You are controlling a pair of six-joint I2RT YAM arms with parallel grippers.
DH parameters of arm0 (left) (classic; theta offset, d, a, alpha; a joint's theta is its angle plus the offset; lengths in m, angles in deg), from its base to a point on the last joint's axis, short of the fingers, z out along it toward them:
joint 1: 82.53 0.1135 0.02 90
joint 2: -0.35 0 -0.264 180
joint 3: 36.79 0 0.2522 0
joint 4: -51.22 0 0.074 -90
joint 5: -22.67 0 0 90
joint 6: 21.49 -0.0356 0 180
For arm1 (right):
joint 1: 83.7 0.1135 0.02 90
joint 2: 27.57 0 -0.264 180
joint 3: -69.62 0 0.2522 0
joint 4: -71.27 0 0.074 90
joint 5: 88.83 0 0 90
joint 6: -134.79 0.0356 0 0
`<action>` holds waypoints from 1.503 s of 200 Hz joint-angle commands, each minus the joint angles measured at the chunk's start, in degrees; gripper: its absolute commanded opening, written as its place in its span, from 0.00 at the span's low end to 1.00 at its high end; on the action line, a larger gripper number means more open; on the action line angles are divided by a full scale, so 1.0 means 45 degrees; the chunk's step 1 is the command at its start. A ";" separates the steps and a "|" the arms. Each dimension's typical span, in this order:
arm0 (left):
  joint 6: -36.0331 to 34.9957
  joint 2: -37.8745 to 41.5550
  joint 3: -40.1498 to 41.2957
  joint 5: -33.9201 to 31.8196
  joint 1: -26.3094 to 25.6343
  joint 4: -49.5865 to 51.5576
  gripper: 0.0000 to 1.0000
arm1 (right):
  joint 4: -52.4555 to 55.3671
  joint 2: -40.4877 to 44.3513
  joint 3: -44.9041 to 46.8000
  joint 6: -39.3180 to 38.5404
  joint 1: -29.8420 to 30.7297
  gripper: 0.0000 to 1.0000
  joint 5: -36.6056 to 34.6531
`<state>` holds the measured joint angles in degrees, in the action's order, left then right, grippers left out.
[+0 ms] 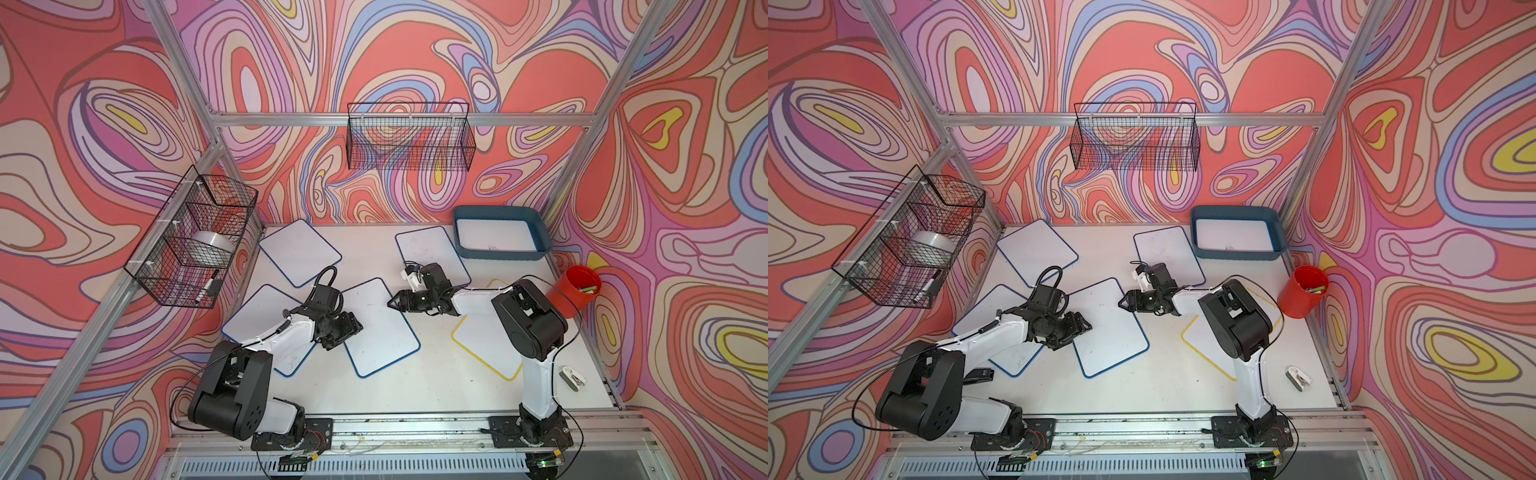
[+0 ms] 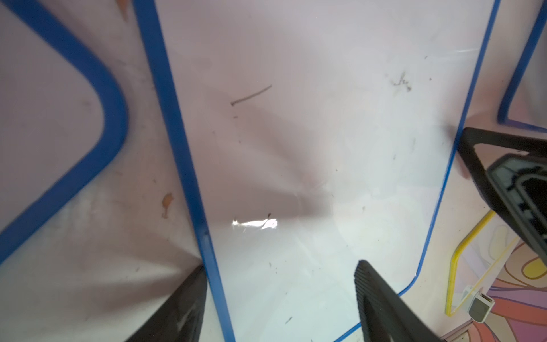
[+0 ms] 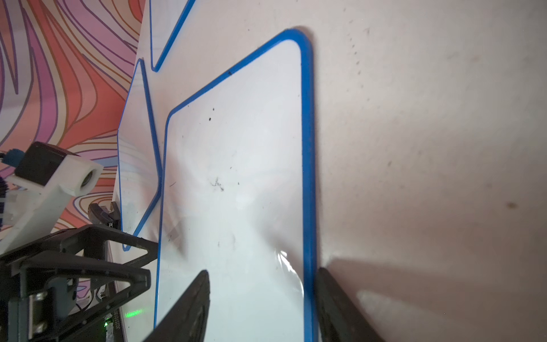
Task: Put the whiteboard into the storage box
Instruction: Pick up the whiteboard at the center of the board.
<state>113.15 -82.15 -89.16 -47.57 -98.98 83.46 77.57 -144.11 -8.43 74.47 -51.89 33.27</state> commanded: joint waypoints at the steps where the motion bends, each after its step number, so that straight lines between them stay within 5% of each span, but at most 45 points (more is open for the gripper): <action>1: 0.0302 -0.1259 0.0038 0.1799 -0.0287 -0.2013 0.74 | 0.1551 -0.0892 0.0497 0.0427 0.0473 0.59 0.0868; 122: 0.0451 -0.1940 -0.3085 0.2471 -0.0419 -0.2077 0.73 | -0.0409 -0.0189 0.1358 0.1176 0.0486 0.58 0.2301; 300: 0.0526 -0.2341 -0.2233 0.2590 -0.0482 -0.2701 0.72 | -0.4035 0.1887 0.3212 0.1663 0.0484 0.58 0.2848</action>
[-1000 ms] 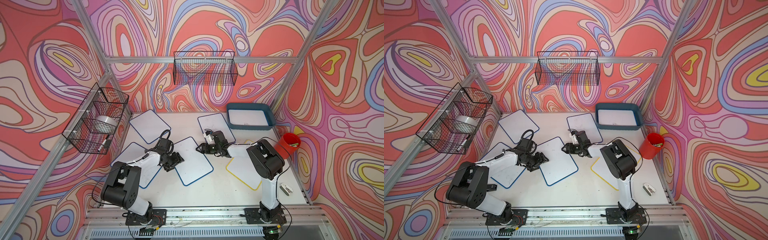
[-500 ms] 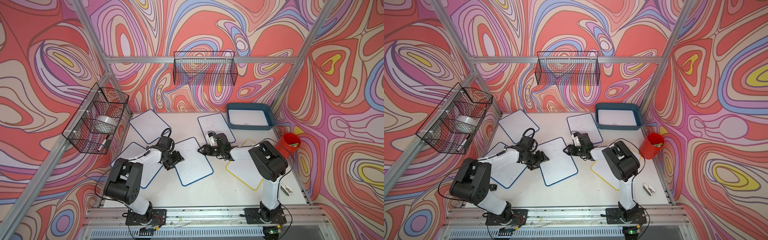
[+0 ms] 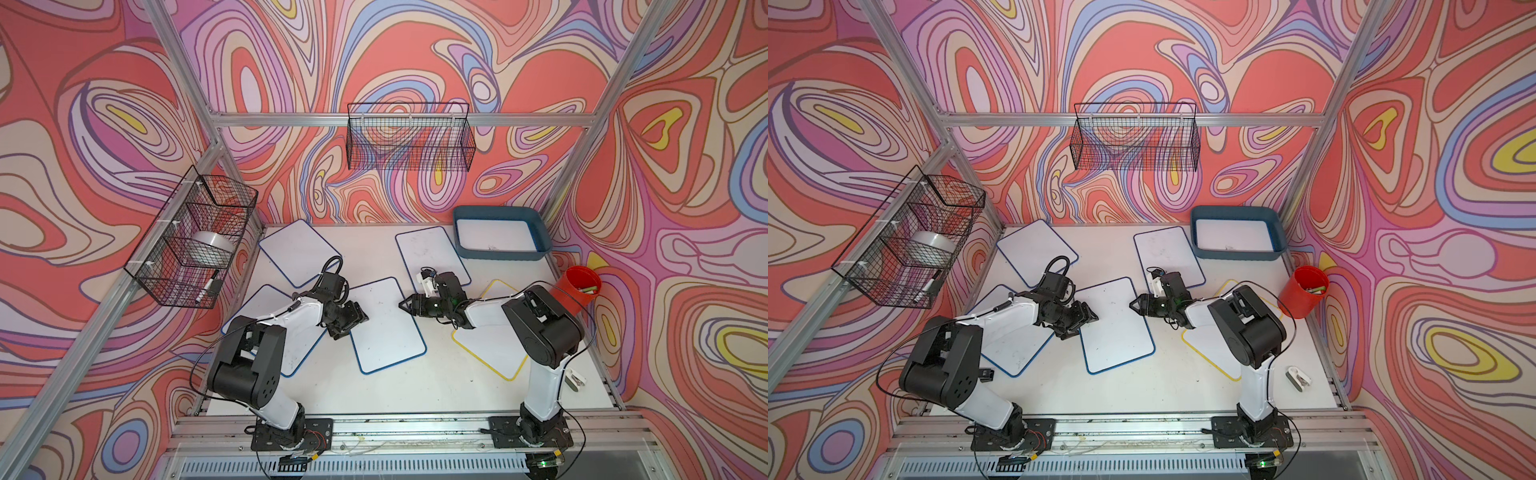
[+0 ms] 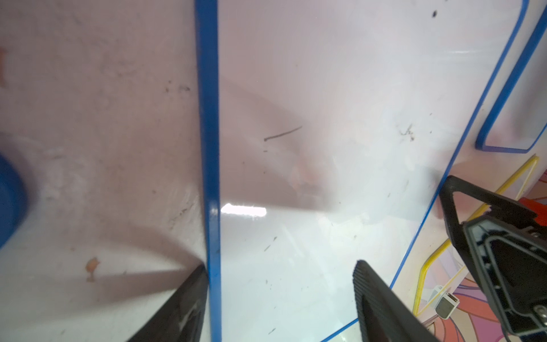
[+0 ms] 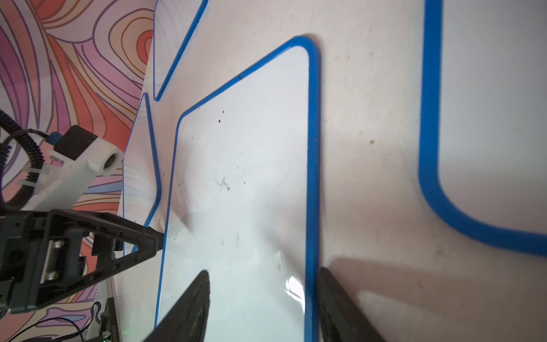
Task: Put the whiteboard into the storage box
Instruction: Pick up the whiteboard at the center of the board.
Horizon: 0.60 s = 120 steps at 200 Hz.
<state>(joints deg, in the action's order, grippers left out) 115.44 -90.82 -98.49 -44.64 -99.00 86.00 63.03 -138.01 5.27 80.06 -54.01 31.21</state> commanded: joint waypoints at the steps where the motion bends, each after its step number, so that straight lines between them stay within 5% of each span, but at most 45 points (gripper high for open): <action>1: 0.0017 -0.0408 -0.0163 0.1934 -0.0479 -0.3264 0.72 | -0.0820 0.0534 0.0167 0.0422 0.0958 0.58 0.3304; 120: 0.0183 -0.0627 0.0595 0.2456 -0.0583 -0.3876 0.73 | -0.2441 0.1030 0.0729 0.0849 0.0954 0.58 0.3757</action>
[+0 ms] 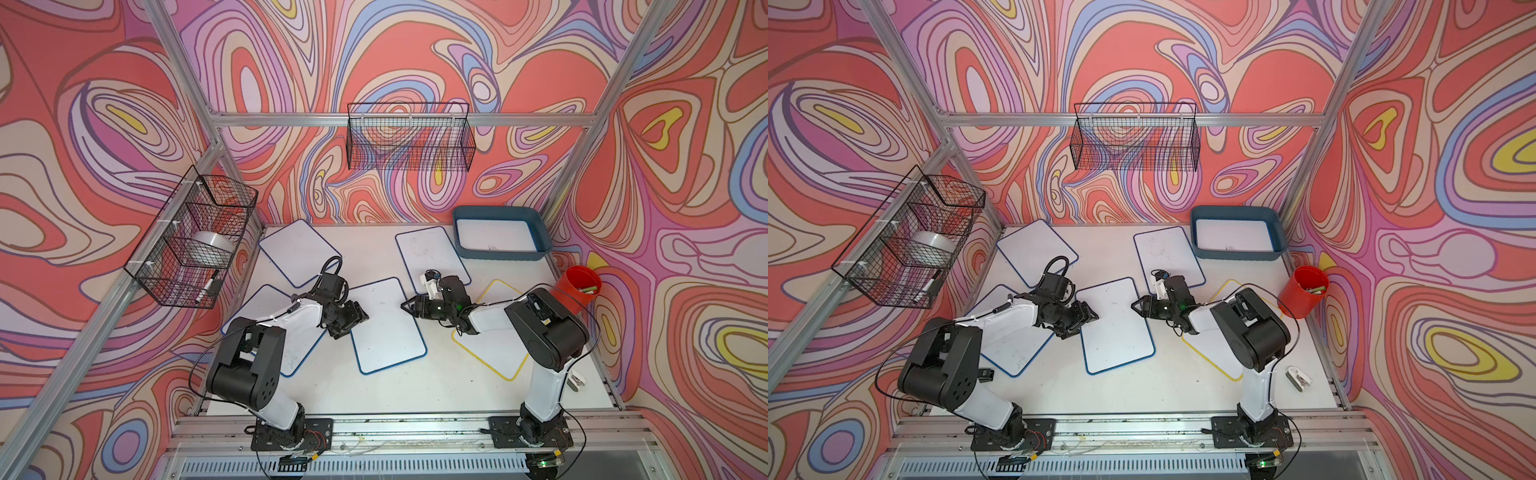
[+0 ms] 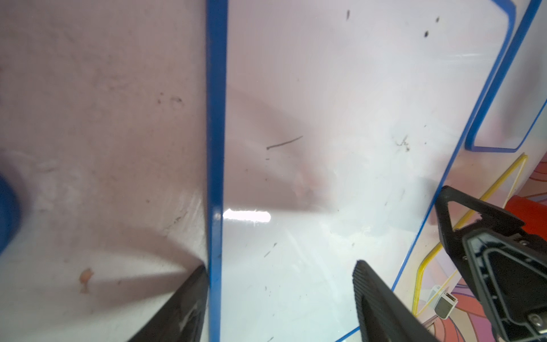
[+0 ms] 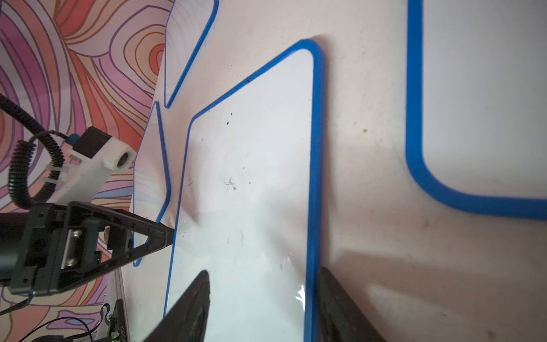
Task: Put the whiteboard into the storage box
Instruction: Pick up the whiteboard at the center of the board.
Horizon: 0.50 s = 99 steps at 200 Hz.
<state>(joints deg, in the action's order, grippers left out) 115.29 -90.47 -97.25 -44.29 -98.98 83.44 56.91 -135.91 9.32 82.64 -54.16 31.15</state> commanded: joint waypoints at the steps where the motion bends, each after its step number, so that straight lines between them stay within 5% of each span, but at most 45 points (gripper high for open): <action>1: 0.0223 -0.0710 0.0319 0.2368 -0.0595 -0.3314 0.73 | -0.1039 0.0561 -0.0187 0.0249 0.0991 0.58 0.3770; 99: 0.0772 -0.0843 0.0823 0.2747 -0.0783 -0.4580 0.73 | -0.2160 0.0212 -0.0086 0.0794 0.0985 0.58 0.4383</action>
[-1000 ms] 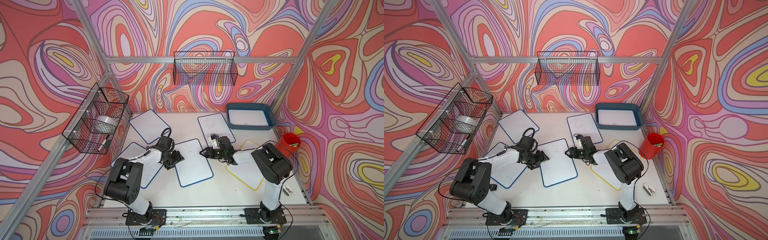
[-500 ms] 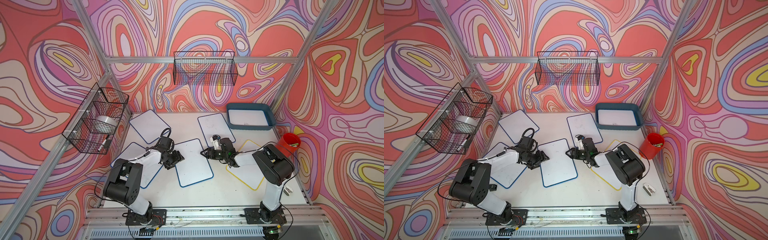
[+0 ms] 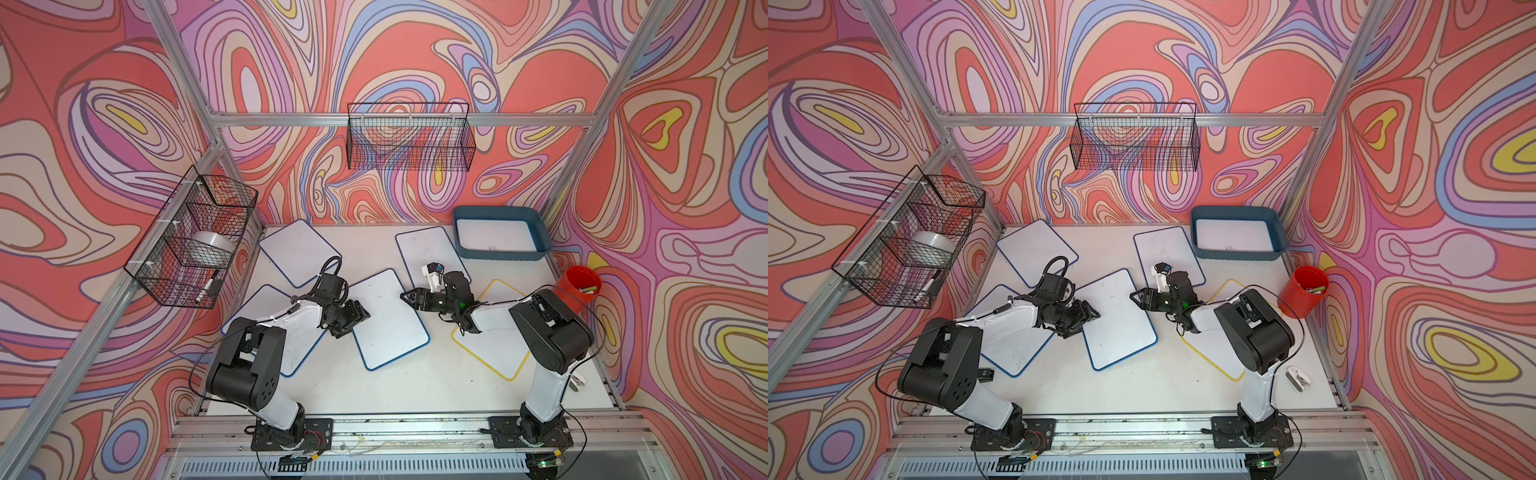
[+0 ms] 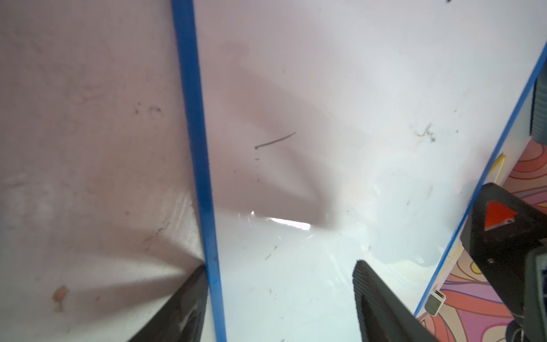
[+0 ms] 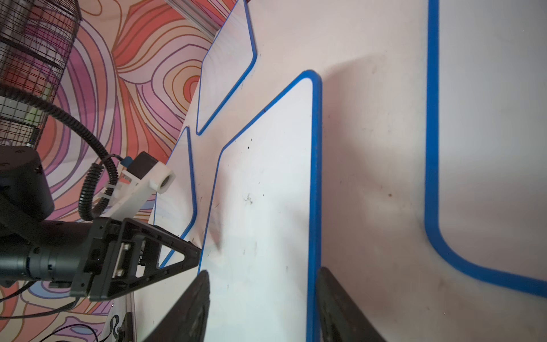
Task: Put the whiteboard into the storage box
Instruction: Pick up the whiteboard at the center of the board.
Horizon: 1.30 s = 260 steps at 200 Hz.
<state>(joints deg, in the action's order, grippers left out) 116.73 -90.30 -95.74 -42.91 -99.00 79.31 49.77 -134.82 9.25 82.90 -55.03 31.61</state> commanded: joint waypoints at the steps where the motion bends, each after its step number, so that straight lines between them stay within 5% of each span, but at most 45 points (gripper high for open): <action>1: 0.0463 -0.0896 0.0500 0.2442 -0.0776 -0.3677 0.73 | -0.0586 -0.0033 -0.0072 0.0743 0.1174 0.58 0.4277; 182: 0.0831 -0.1010 0.0618 0.2514 -0.0977 -0.4277 0.72 | -0.0903 -0.1027 -0.0345 0.1527 0.1174 0.59 0.4309; 260: 0.0858 -0.1348 0.0657 0.2382 -0.0989 -0.4403 0.72 | -0.3052 -0.2045 -0.0054 0.3497 0.1171 0.59 0.4329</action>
<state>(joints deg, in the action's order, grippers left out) 120.86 -92.11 -93.11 -35.59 -100.40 67.97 26.20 -138.44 5.14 92.17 -55.62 35.72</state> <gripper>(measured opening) 0.722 0.587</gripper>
